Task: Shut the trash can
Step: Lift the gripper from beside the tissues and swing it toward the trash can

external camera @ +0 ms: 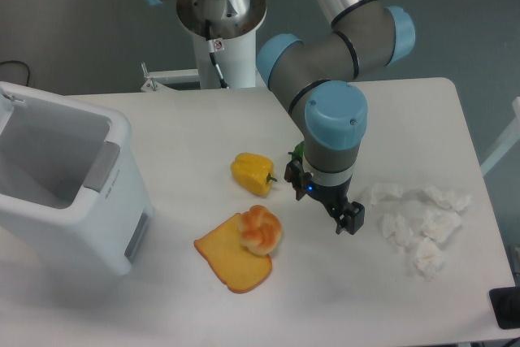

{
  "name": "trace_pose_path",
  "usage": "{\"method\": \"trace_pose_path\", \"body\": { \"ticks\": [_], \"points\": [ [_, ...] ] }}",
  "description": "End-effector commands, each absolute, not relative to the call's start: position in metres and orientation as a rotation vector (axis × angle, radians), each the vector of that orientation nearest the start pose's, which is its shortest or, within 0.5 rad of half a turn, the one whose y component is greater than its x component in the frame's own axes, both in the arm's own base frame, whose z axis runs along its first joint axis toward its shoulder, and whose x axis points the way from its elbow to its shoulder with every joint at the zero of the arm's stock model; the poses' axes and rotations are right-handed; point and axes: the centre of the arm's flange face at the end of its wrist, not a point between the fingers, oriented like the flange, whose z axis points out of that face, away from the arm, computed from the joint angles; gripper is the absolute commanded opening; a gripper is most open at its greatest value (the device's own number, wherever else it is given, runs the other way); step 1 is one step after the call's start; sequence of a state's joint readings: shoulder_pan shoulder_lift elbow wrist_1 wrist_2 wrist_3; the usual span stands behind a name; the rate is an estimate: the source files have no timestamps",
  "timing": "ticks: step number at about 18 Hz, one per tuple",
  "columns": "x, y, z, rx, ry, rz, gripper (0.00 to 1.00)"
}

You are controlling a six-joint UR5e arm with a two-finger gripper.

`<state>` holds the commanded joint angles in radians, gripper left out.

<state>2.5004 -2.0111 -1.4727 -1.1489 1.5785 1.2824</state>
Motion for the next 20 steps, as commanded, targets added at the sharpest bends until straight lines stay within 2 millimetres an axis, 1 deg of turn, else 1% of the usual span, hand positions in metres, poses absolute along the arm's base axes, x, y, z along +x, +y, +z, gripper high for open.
{"method": "trace_pose_path", "body": {
  "ticks": [4, 8, 10, 11, 12, 13, 14, 15, 17, 18, 19, 20],
  "points": [
    [-0.448, 0.501, 0.333, -3.052, 0.546, 0.130, 1.00],
    [-0.438, 0.499, 0.340, -3.056, 0.558, 0.157, 1.00],
    [-0.427, 0.489, 0.346, -3.077, 0.552, 0.175, 1.00],
    [-0.417, 0.480, 0.352, -3.085, 0.541, 0.184, 1.00],
    [-0.411, 0.475, 0.352, -3.090, 0.541, 0.185, 1.00],
    [-0.406, 0.470, 0.347, -3.093, 0.535, 0.176, 1.00],
    [-0.406, 0.471, 0.345, -3.090, 0.502, 0.194, 1.00],
    [-0.407, 0.473, 0.345, -3.084, 0.422, 0.206, 1.00],
    [-0.401, 0.472, 0.348, -3.083, 0.221, 0.191, 1.00],
    [-0.393, 0.473, 0.357, -3.075, 0.179, 0.206, 1.00],
    [-0.382, 0.479, 0.362, -3.061, 0.172, 0.203, 1.00],
    [-0.375, 0.483, 0.366, -3.040, 0.147, 0.184, 1.00]
  ]
}}
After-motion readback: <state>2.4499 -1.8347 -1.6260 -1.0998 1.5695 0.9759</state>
